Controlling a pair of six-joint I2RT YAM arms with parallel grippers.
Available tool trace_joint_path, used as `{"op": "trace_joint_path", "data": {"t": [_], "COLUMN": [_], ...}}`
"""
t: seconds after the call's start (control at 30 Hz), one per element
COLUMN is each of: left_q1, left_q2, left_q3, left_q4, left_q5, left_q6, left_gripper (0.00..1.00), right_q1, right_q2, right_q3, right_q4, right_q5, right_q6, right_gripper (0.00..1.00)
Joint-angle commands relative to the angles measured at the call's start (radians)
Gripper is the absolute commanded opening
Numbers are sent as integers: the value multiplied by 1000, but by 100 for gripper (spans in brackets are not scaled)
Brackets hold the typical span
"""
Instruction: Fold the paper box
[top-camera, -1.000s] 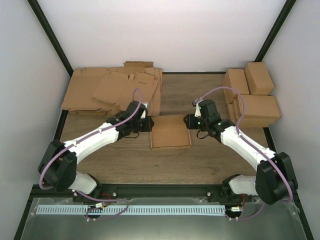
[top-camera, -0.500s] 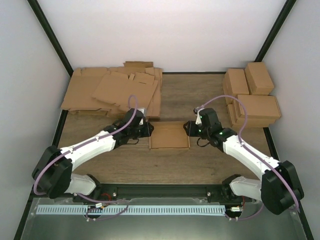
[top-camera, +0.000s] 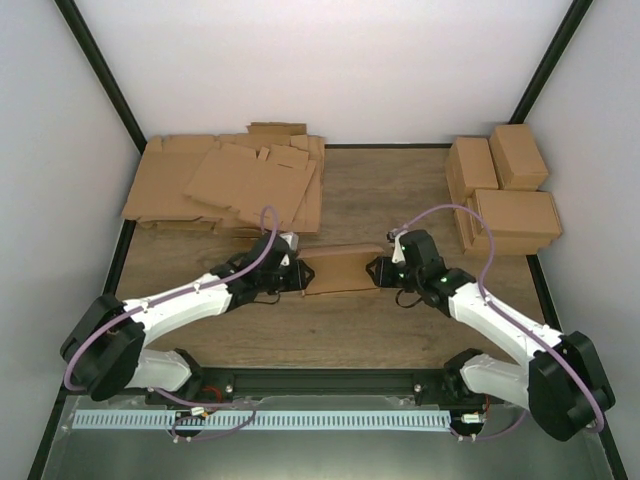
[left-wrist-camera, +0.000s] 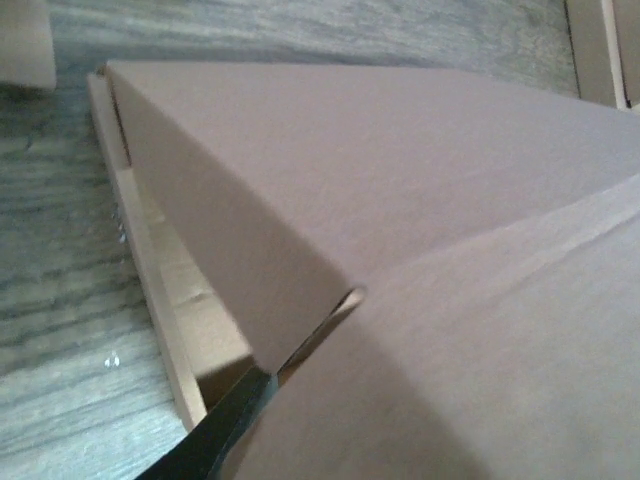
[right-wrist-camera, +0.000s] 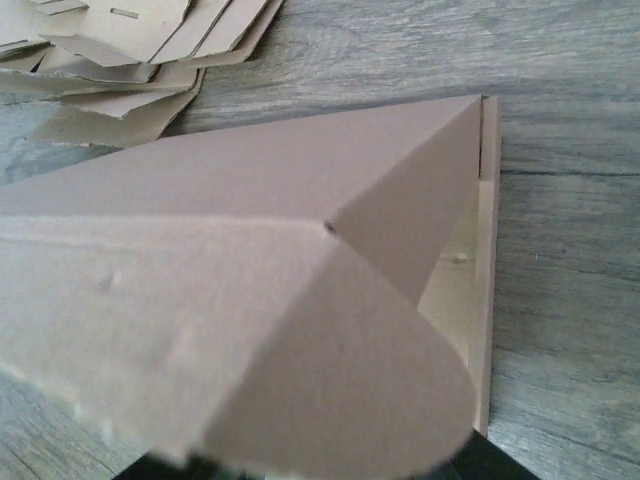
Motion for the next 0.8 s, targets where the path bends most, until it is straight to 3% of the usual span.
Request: {"op": "trace_joint_path", "data": {"t": [0.0,0.27,0.5,0.77], "left_q1": [-14,-21,-21,-18], "left_q2": [-35,-121,-189,-386], "left_q3": [-43,-81,-83,-17], "left_q4": [-7,-74,-139,-286], "left_q5": [-17,-45,-46,-47], "left_q6": [-10,3,9,1], "left_gripper": [30,42,52,59], "right_q1": [10,9,10,10], "right_q2": [-45,-72,-137,-268], "right_q3": [-27,-66,-56,0], "right_q4": [-10,-31,-87,-198], "right_q5": [-4,6,-12,-9], "right_q6": [12,8,14,34], "right_gripper": [32,36,51,55]}}
